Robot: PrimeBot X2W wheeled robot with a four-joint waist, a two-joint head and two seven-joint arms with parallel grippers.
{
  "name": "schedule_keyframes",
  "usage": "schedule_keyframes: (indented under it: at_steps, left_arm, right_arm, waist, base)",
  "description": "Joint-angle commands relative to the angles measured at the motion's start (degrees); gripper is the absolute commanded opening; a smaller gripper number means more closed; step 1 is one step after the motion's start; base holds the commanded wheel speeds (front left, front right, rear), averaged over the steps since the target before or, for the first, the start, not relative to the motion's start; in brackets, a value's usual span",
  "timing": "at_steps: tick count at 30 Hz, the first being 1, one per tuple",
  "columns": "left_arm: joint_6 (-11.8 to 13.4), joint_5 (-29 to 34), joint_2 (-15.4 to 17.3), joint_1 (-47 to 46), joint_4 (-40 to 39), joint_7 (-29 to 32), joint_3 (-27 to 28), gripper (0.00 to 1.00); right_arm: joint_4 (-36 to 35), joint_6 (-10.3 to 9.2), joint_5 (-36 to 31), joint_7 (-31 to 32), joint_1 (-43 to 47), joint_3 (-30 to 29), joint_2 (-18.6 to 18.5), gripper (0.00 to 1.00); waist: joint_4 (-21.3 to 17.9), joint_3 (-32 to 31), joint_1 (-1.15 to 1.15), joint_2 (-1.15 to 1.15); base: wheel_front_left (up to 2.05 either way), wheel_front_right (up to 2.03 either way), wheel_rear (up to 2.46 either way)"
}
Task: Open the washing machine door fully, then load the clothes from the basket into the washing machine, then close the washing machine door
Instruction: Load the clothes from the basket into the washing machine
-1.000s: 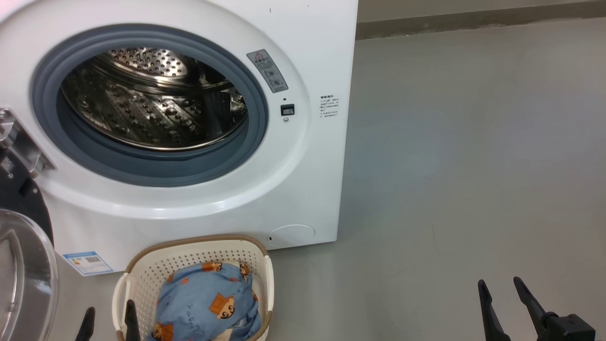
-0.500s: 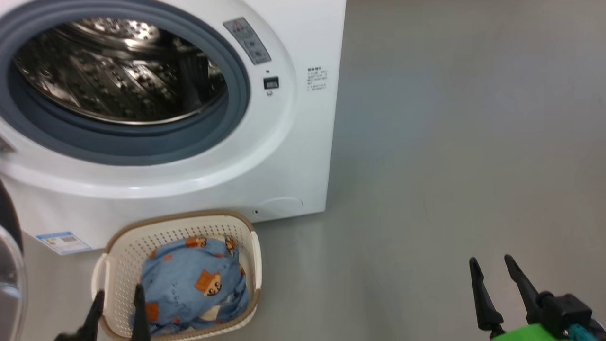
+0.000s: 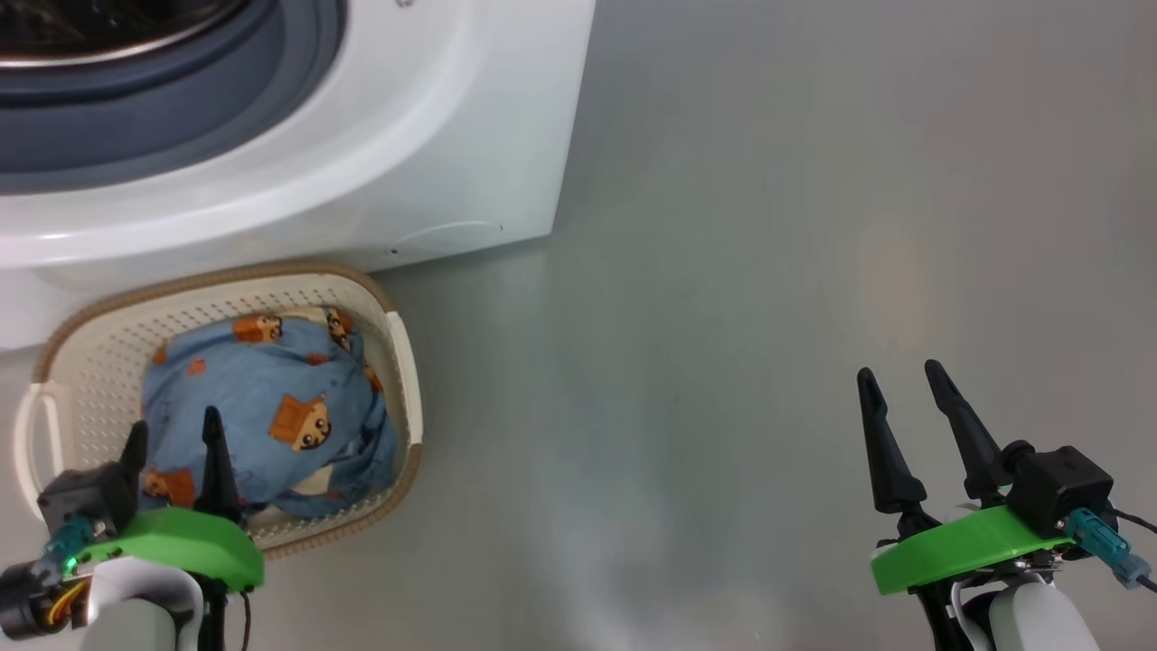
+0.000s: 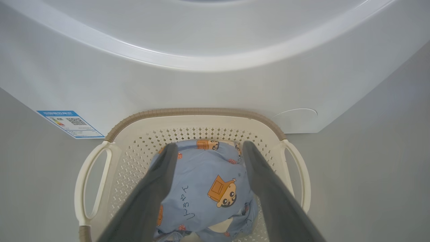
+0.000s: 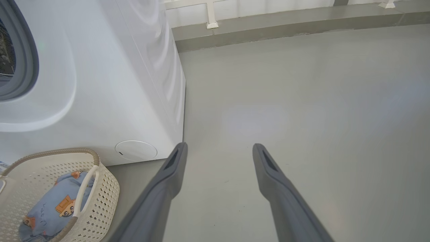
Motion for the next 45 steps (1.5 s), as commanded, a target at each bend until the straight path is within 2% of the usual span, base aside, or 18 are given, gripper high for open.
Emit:
schedule_keyframes:
  at_steps: [1, 9, 16, 20, 23, 45]
  left_arm:
    - [0.5, -0.5, 1.8, -1.0, 0.2, -0.4, 1.9, 1.0]
    - [0.5, -0.1, 4.0, -9.9, 10.2, 1.6, 0.8, 1.0]
    - [-0.5, -0.9, 6.7, -17.2, 17.4, 4.8, 0.5, 1.0]
    - [-1.5, -2.8, 7.7, -20.5, 21.6, 8.6, 1.1, 1.0]
    - [-1.1, -3.6, 8.6, -22.8, 24.5, 11.4, 1.6, 1.0]
    - [-0.4, -4.0, 13.5, -34.6, 34.2, 20.5, -0.5, 1.0]
  right_arm:
    - [-1.1, 0.09, 0.3, -0.7, -0.5, 1.6, -0.6, 1.0]
    - [-1.9, 0.09, 0.2, -0.7, -2.9, 1.7, -0.6, 1.0]
    - [-2.3, 0.09, 0.7, -0.7, -4.7, 1.9, -0.6, 1.0]
    - [-2.4, 0.09, 1.0, -0.7, -5.5, 2.1, -0.6, 1.0]
    - [-2.5, 0.09, 1.1, -0.7, -5.9, 2.3, -0.6, 1.0]
    - [-4.1, 0.09, 0.9, -0.7, -5.4, 3.5, -0.6, 1.0]
  waist:
    - [-0.9, 2.3, 0.0, 0.0]
    - [-0.9, 7.1, 0.0, 0.0]
    - [-1.9, 11.9, 0.0, 0.0]
    - [-2.5, 14.3, 0.0, 0.0]
    - [-2.7, 15.9, 0.0, 0.0]
    - [-4.6, 22.9, 0.0, 0.0]
  base:
    - [0.0, 0.0, 0.0]
    - [0.0, 0.0, 0.0]
    - [0.0, 0.0, 0.0]
    - [0.0, 0.0, 0.0]
    - [0.0, 0.0, 0.0]
    - [0.0, 0.0, 0.0]
